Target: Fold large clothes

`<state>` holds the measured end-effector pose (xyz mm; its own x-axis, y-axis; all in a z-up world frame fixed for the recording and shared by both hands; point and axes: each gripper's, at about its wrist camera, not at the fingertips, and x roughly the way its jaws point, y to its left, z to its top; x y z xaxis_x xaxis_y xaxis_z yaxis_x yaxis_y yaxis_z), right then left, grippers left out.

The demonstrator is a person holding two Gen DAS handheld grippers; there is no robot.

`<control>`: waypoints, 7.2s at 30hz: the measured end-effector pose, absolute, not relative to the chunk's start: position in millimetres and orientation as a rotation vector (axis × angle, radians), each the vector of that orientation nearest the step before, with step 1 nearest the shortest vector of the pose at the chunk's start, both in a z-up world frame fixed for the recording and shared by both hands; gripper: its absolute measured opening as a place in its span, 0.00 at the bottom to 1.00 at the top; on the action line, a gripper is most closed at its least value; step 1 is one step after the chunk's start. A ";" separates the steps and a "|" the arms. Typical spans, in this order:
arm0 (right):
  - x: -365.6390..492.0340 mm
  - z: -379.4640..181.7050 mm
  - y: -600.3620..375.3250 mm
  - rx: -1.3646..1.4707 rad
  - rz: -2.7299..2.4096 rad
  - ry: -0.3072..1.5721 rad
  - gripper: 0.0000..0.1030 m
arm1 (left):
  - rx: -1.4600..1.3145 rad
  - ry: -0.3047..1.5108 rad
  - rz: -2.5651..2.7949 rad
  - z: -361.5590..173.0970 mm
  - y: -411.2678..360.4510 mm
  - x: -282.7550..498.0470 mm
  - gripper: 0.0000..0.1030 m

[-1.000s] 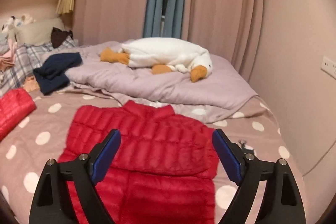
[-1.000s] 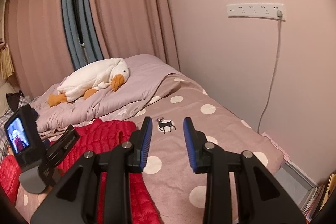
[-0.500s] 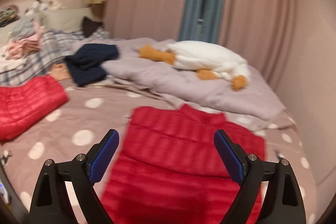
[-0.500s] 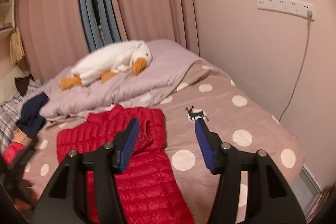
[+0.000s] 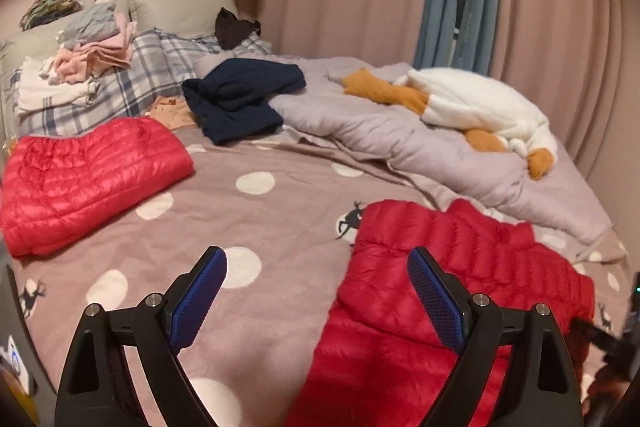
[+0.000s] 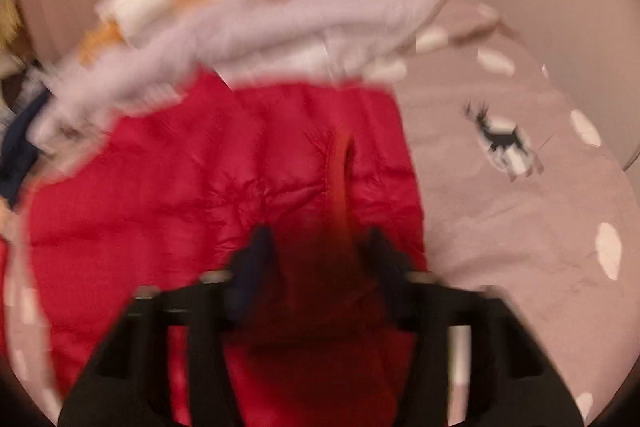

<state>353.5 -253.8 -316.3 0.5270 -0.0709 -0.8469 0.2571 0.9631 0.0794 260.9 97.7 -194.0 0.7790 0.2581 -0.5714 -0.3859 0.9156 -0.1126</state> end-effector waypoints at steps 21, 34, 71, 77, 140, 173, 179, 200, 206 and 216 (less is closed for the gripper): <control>327.5 -321.2 -262.9 0.096 -0.089 0.834 0.02 | -0.031 0.822 0.271 -318.4 49.1 349.4 0.51; 330.0 -344.0 -247.4 -0.007 -0.126 0.854 0.04 | 0.078 0.828 0.308 -319.5 34.3 350.8 0.51; 36.6 -337.2 -318.7 0.541 -0.228 0.752 0.68 | -0.584 0.734 0.203 -317.3 119.2 83.7 0.99; 43.9 -344.1 -293.7 0.727 -0.021 0.764 0.70 | -0.697 0.750 0.030 -322.8 102.7 88.7 0.99; 54.5 -298.6 -271.7 0.769 0.101 0.590 0.09 | -0.343 0.507 0.004 -261.2 44.9 73.9 0.17; 62.9 -134.3 -288.8 0.417 0.147 0.531 0.15 | -0.292 0.438 -0.093 -127.0 20.5 94.6 0.17; 115.7 -169.0 -294.4 0.459 0.127 0.617 0.15 | -0.393 0.553 -0.088 -164.4 26.4 150.8 0.17; 165.7 -229.8 -276.8 0.247 0.103 0.775 0.15 | -0.188 0.759 -0.093 -202.9 4.0 185.7 0.17; 167.8 -236.3 -280.6 0.229 0.114 0.775 0.15 | -0.199 0.760 -0.101 -204.3 2.2 186.0 0.17; 168.6 -240.2 -277.0 0.257 0.090 0.756 0.15 | -0.223 0.771 -0.086 -211.6 3.6 191.9 0.17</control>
<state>168.6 -277.0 -240.2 0.7254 0.1731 -0.6662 0.0112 0.9648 0.2629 191.9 3.6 -211.6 0.7151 -0.1583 -0.6808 -0.0044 0.9730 -0.2309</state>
